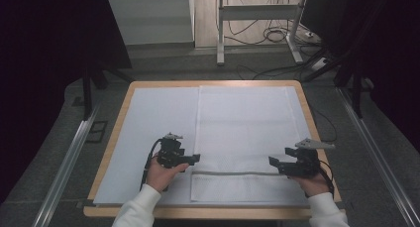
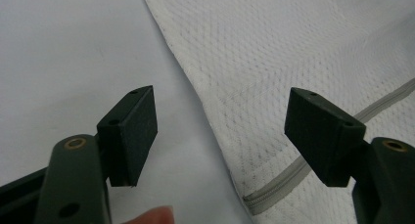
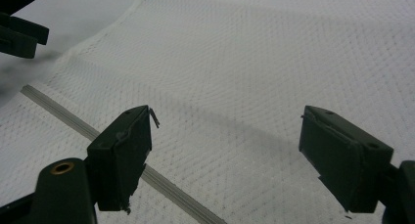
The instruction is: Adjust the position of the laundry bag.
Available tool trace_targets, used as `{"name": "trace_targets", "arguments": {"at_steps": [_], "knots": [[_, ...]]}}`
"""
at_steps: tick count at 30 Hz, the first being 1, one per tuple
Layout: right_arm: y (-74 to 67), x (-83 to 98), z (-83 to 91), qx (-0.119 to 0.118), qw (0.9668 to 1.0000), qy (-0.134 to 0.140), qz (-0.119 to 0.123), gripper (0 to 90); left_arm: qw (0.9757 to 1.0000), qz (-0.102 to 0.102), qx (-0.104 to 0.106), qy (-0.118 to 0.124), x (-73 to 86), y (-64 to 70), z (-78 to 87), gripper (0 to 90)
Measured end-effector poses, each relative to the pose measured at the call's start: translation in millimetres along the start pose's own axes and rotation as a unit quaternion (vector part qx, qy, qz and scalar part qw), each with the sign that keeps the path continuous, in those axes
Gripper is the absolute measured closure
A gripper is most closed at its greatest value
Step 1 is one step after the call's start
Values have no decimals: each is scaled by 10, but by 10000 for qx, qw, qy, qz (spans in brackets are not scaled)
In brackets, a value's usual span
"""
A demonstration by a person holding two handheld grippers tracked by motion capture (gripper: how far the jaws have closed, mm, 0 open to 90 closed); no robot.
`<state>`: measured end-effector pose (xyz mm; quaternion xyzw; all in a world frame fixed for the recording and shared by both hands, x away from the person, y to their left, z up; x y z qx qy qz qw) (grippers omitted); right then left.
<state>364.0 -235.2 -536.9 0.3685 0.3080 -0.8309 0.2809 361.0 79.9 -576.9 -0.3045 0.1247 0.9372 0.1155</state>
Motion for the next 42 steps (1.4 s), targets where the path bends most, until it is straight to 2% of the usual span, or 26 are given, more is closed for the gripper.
{"name": "trace_targets", "arguments": {"at_steps": [5, 7, 13, 18, 31, 32, 34, 35, 42], "knots": [[-9, 4, -18, -4, 10000, -24, 7, 193, 10000, -17, 48, -28, 16, 37, -39, 301], [-9, 5, -23, 1, 10000, -33, 47, 193, 10000, -19, 63, -31, 23, 47, -56, 341], [4, -1, -2, 29, 10000, -12, 52, 193, 9998, 24, 138, -120, 45, 70, -85, 356], [13, 4, 1, 54, 10000, -22, 41, 193, 9993, 52, 313, -222, 72, 120, -114, 369], [10, 1, -5, 77, 9999, -25, 84, 193, 9992, 77, 348, -205, 86, 161, -167, 416], [6, 1, -9, 71, 9999, -28, 90, 193, 9990, 63, 387, -206, 88, 175, -168, 459], [6, -1, -17, 75, 9999, -30, 108, 193, 9987, 47, 470, -210, 92, 216, -177, 488], [2, 1, -21, 77, 9999, -44, 101, 193, 9991, -54, 387, -185, 96, 234, -189, 507], [-10, -19, -27, 72, 9999, -22, 109, 193, 9995, -72, 294, -71, 77, 236, -234, 705]]}}
Point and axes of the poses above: each handheld gripper's, and its own axes: z roughly backward along the jaws, x roughly out of its underside, y roughly to its right, the point moved 9 cm from there along -z, roughly forward along the jaws, and after that the axes turned 14 degrees about -x, right-handed, at the moved point
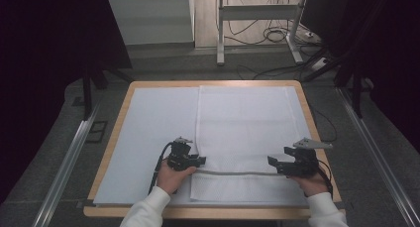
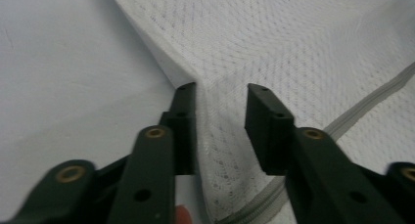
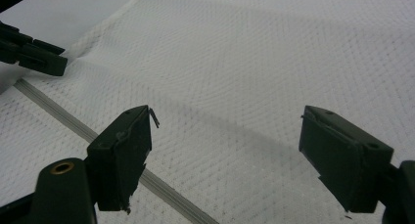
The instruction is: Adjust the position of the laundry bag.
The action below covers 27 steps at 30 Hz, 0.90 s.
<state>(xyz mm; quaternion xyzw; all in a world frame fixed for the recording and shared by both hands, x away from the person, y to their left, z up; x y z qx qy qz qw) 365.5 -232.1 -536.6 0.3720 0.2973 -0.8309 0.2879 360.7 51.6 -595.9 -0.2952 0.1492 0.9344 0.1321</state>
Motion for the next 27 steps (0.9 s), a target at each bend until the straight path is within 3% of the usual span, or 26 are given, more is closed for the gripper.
{"name": "trace_targets", "arguments": {"at_steps": [1, 3, 7, 16, 17, 20, 27], "knots": [[0, 0, 0, 0, 10000, 0, 0, 193, 10000, -18, -49, 19, -1, -8, -6, 705], [4, -6, 1, 6, 10000, 6, 10, 194, 9999, -104, -116, 51, 2, -26, -21, 806], [15, -5, 17, 18, 10000, 14, 0, 196, 9998, -109, -126, 79, 6, -43, -22, 860], [94, -38, 102, 174, 9998, 33, -52, 196, 9998, -77, -65, 144, 13, -61, -6, 891], [156, -68, 164, 281, 9995, 89, -145, 198, 9999, -57, -49, 144, 12, -63, -6, 891], [195, -87, 210, 310, 9992, 86, -222, 201, 9999, -32, -19, 133, 12, -67, -6, 891], [345, -13, 220, 524, 9977, -216, -384, 213, 9999, -26, -34, 161, 6, -78, 9, 892]]}}
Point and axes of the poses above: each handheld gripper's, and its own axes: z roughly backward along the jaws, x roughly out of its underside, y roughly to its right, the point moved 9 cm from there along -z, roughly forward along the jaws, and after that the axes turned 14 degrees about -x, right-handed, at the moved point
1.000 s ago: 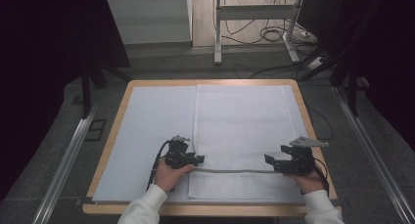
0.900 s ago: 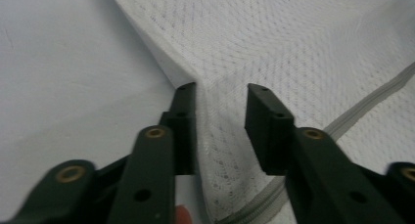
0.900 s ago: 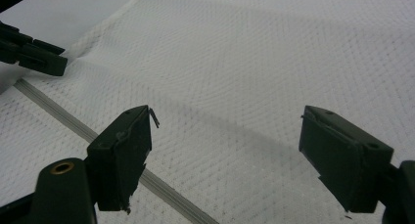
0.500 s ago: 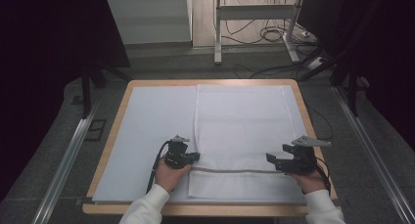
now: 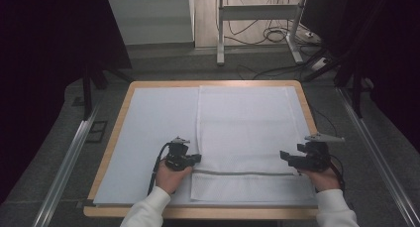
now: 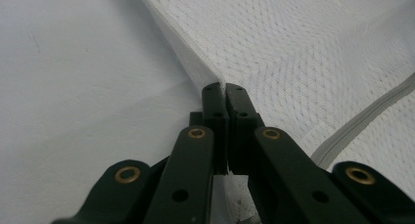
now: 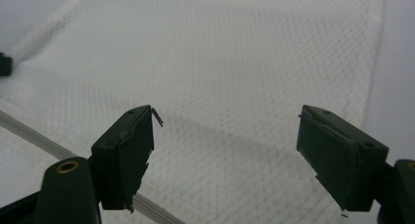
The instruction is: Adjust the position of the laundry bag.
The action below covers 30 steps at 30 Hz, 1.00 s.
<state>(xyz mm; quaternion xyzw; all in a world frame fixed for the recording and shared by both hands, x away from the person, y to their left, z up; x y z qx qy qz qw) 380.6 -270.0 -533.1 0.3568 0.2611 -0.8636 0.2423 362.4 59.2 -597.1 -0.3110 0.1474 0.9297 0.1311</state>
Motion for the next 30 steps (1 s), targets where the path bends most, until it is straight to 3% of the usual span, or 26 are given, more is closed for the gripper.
{"name": "trace_targets", "arguments": {"at_steps": [6, 11, 21, 24, 30], "knots": [[72, 45, -5, 94, 9999, -94, -49, 223, 10000, 61, 4, 31, -5, -4, -1, 894], [168, 64, 27, 158, 9994, -128, -268, 224, 9999, 71, 15, 71, -16, -5, 18, 894], [263, 55, 20, 253, 9988, -210, -364, 252, 9998, 111, 79, 111, -27, -12, 36, 895], [314, 20, 23, 385, 9985, -258, -300, 258, 9999, 98, 87, 89, -23, -10, 27, 895], [385, 17, -18, 375, 9979, -333, -417, 275, 9999, 106, 108, 61, -20, -11, 24, 896]]}}
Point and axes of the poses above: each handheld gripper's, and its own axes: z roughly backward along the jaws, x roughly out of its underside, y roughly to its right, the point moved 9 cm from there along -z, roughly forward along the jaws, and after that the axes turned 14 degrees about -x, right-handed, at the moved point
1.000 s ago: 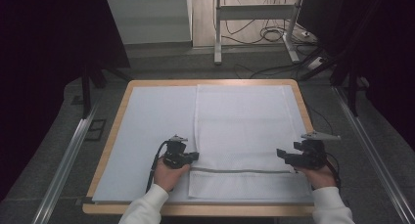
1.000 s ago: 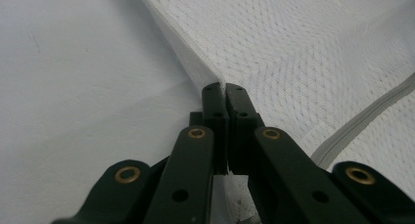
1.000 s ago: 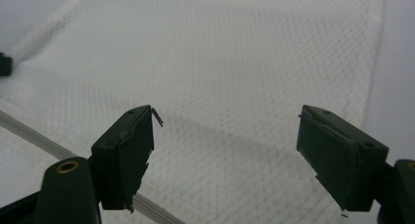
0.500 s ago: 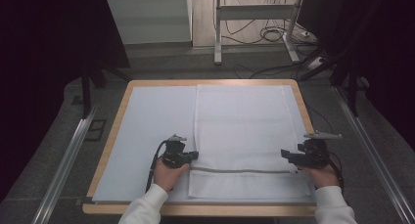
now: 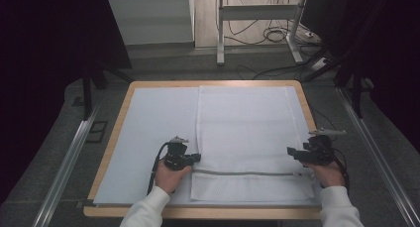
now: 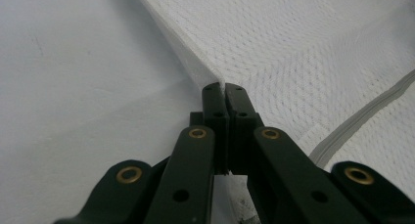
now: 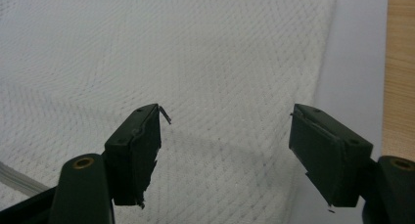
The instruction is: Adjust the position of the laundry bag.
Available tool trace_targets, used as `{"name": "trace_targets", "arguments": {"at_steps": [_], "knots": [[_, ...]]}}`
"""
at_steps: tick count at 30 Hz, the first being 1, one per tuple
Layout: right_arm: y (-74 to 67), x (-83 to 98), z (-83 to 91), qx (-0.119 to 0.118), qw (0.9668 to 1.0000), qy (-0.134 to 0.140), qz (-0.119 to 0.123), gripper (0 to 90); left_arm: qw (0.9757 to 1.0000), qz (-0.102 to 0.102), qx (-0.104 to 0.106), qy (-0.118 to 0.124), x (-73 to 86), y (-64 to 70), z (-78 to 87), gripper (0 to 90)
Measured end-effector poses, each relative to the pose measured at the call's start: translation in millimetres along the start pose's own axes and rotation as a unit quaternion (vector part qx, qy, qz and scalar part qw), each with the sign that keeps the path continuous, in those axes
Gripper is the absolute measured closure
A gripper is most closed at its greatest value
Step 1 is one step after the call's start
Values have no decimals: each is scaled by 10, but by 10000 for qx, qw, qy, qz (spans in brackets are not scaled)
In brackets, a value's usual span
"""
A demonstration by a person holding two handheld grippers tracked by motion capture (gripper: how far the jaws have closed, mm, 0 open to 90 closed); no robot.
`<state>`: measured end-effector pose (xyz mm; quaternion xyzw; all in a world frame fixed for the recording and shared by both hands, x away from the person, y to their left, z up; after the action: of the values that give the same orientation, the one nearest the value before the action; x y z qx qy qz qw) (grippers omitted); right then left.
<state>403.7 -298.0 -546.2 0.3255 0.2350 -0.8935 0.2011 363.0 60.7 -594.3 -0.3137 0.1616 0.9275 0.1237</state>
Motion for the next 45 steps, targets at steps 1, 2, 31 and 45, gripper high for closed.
{"name": "trace_targets", "arguments": {"at_steps": [1, 2, 31, 45], "knots": [[0, 0, 0, 0, 10000, 0, 0, 275, 10000, 12, 5, -4, 0, -2, 1, 896], [32, 9, -7, 23, 10000, -59, -38, 275, 10000, 11, 11, -6, 0, -4, 1, 896], [269, 219, -75, 328, 9954, -731, -532, 473, 10000, 31, 63, -12, -10, -8, 26, 894], [206, 214, -122, 523, 9944, -918, -2, 832, 10000, 17, 51, 12, -19, -8, 42, 894]]}}
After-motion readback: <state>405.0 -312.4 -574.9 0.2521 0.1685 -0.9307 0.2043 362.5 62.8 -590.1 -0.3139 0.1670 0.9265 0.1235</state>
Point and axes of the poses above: each handheld gripper's, and its own axes: z roughly backward along the jaws, x roughly out of its underside, y roughly to its right, the point moved 9 cm from there along -z, roughly forward along the jaws, and after that the axes turned 14 degrees about -x, right-handed, at the moved point
